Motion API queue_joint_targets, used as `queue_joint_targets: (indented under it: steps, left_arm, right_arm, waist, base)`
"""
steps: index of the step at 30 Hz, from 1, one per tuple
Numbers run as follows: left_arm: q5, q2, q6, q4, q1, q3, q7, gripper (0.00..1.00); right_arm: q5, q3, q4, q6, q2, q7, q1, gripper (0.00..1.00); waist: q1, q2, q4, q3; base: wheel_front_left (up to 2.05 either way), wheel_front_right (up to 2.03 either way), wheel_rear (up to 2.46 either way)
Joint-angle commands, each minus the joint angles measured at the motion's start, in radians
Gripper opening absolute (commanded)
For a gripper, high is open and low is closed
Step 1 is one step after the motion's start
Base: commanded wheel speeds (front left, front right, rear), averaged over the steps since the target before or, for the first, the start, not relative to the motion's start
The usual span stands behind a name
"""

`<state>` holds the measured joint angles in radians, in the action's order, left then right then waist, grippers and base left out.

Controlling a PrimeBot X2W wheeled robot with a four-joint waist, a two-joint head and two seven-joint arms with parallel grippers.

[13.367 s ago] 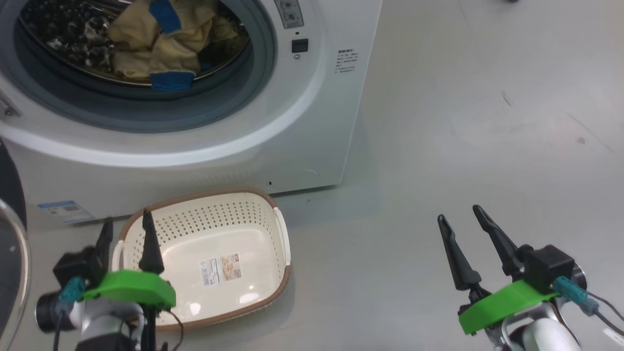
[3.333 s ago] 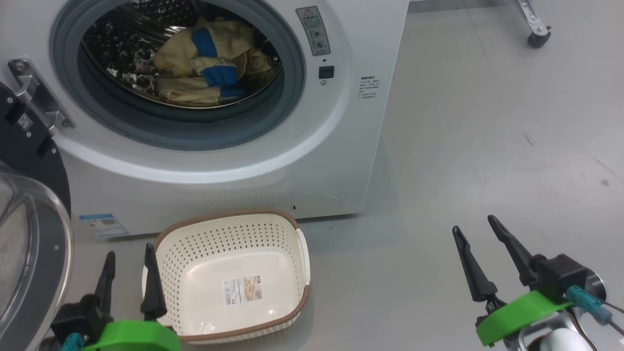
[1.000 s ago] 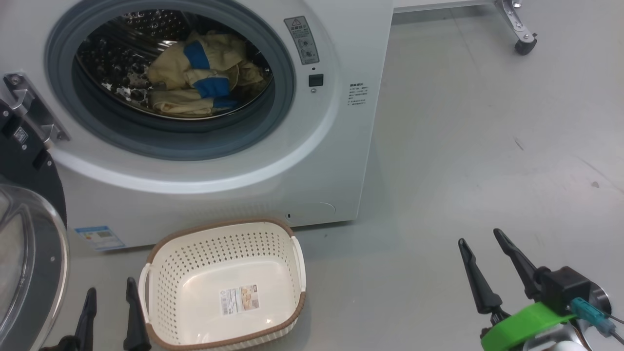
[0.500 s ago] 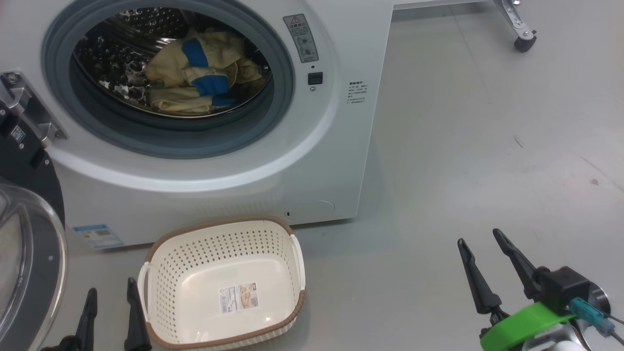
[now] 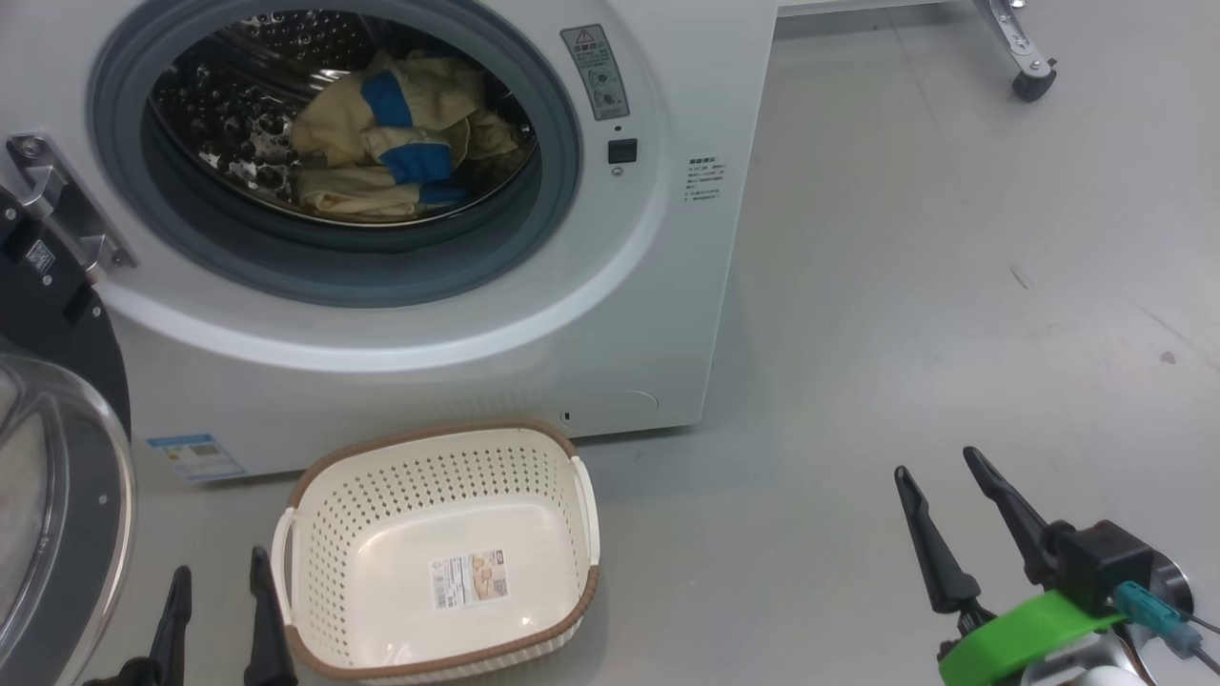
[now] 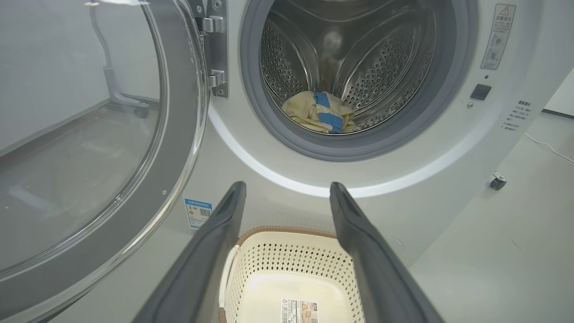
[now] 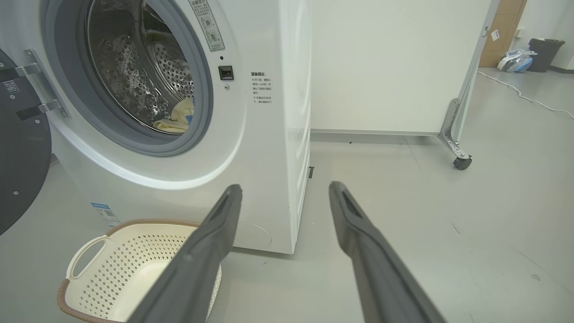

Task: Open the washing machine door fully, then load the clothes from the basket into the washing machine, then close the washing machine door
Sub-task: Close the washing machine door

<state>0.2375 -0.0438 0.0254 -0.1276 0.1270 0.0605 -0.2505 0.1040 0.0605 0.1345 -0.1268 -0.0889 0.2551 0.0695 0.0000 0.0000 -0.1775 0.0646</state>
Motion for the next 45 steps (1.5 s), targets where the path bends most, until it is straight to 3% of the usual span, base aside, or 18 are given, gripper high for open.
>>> queue_joint_targets:
  steps: [1, 13, 31, 45]
  left_arm:
    - [-0.004, -0.006, 0.0, 0.028, -0.022, 0.032, -0.011, 1.0]
    - [-0.006, -0.006, 0.001, 0.026, -0.027, 0.036, -0.011, 1.0]
    - [-0.003, -0.006, -0.001, 0.036, -0.016, 0.037, -0.011, 1.0]
    - [0.001, -0.006, -0.002, 0.047, -0.005, 0.033, -0.011, 1.0]
  right_arm:
    - [-0.005, 0.019, -0.031, -0.004, -0.01, 0.007, -0.036, 1.0]
    - [-0.005, 0.021, -0.03, -0.004, -0.013, 0.007, -0.042, 1.0]
    - [-0.006, 0.021, -0.027, -0.004, -0.013, 0.007, -0.029, 1.0]
    - [-0.009, 0.02, -0.033, -0.004, -0.012, 0.007, -0.02, 1.0]
  waist:
    - [0.0, 0.0, 0.0, 0.0]
    - [0.0, 0.0, -0.004, 0.004]
    - [0.0, 0.0, 0.002, -0.022]
    - [0.0, 0.0, 0.008, -0.034]
  base:
    - [0.0, 0.0, 0.0]
    - [-0.37, 0.41, -0.04]
    - [-1.59, 1.59, 0.0]
    - [-0.18, 0.18, 0.0]
